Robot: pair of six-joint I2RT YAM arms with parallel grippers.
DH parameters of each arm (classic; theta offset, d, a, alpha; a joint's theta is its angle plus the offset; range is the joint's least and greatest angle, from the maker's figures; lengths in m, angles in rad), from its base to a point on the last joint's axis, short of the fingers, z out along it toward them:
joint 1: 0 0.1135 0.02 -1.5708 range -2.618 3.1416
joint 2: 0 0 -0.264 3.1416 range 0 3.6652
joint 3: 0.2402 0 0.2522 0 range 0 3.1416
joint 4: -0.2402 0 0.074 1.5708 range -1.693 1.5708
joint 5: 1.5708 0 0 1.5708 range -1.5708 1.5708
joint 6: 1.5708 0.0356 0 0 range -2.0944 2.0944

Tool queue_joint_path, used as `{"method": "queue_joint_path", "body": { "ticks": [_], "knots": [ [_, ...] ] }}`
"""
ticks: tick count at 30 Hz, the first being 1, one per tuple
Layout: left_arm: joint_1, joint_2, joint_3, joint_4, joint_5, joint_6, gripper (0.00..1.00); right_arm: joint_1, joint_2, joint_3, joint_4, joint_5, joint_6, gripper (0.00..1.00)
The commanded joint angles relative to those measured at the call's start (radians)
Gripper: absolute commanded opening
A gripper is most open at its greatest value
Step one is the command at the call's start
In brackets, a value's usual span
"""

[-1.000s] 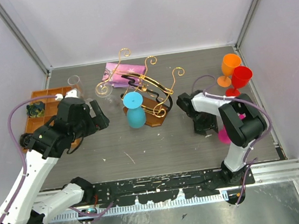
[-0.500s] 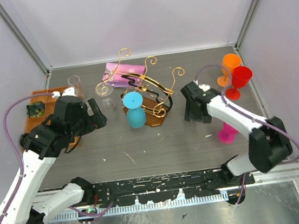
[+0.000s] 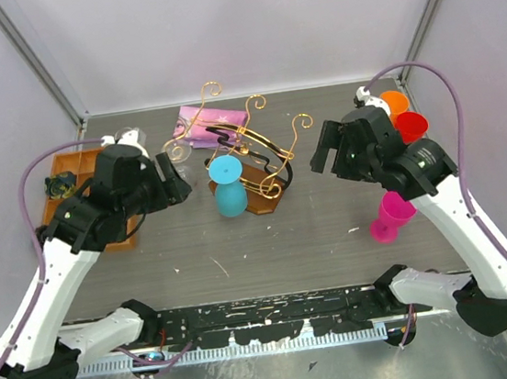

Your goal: Take the wine glass off the wine glass rack

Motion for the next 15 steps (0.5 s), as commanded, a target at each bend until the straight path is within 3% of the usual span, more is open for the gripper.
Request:
{"method": "queue_joint_path", "body": {
  "ticks": [1, 4, 10, 15],
  "knots": [
    [-0.001, 0.035, 0.071, 0.079, 0.028, -0.003, 0.78, 0.032, -0.022, 0.079, 0.063, -0.212, -0.035, 0.90],
    [0.000, 0.063, 0.115, 0.075, -0.076, 0.002, 0.86, 0.050, 0.016, 0.095, 0.097, -0.284, -0.047, 0.90],
    [0.084, 0.132, 0.164, 0.107, -0.059, 0.009, 0.54, 0.064, 0.054, 0.146, 0.159, -0.289, -0.062, 0.88],
    [0.237, 0.186, 0.160, 0.144, 0.086, -0.036, 0.43, 0.064, 0.062, 0.183, 0.186, -0.285, -0.065, 0.87]
  ]
}}
